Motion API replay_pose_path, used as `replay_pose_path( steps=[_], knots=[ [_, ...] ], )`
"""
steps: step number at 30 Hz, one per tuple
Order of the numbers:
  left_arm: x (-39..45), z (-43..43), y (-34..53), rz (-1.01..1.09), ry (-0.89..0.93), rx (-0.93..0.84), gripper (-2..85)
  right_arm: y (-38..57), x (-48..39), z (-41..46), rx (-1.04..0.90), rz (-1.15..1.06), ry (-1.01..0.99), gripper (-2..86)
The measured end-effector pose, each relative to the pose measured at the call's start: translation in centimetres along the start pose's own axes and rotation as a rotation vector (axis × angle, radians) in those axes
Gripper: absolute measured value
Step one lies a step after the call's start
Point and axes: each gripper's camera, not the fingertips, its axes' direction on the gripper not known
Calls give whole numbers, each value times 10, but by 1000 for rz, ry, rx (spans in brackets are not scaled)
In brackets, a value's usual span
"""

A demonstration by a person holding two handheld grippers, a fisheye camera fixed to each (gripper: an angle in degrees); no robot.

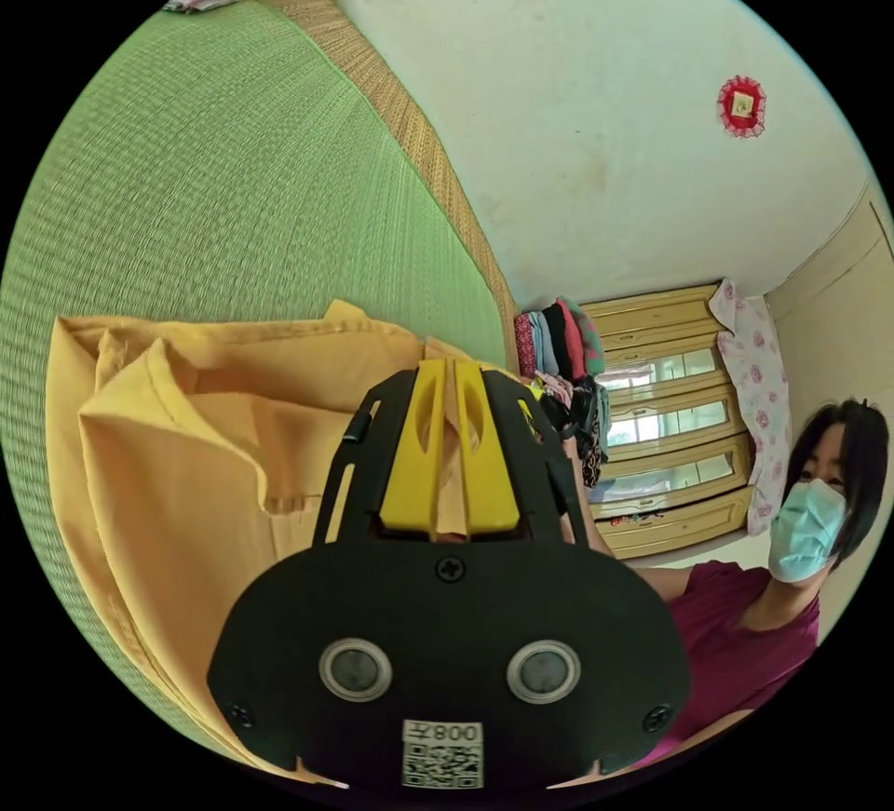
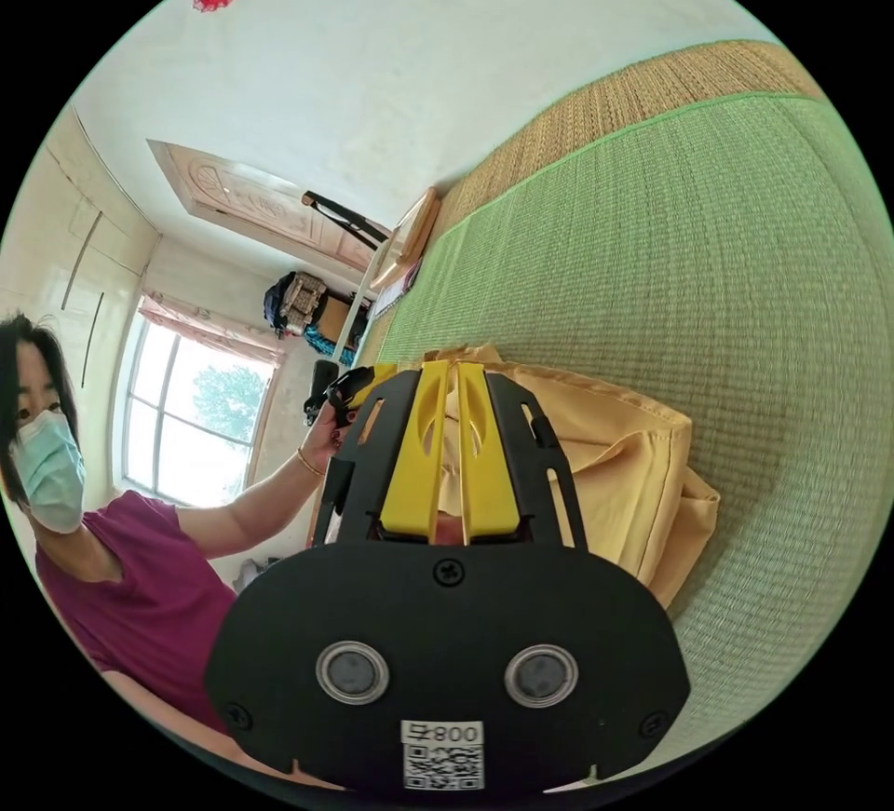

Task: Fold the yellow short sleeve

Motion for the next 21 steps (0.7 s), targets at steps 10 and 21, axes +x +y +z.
replay_pose_path(
  steps=[10, 21],
  knots=[
    [-2, 17, 23, 1, 51, -32, 9, 3, -57, 20, -103, -104, 48, 17],
    [-16, -34, 75, -51, -15, 38, 6, -18, -107, 121, -299, -224, 197, 2]
  ],
)
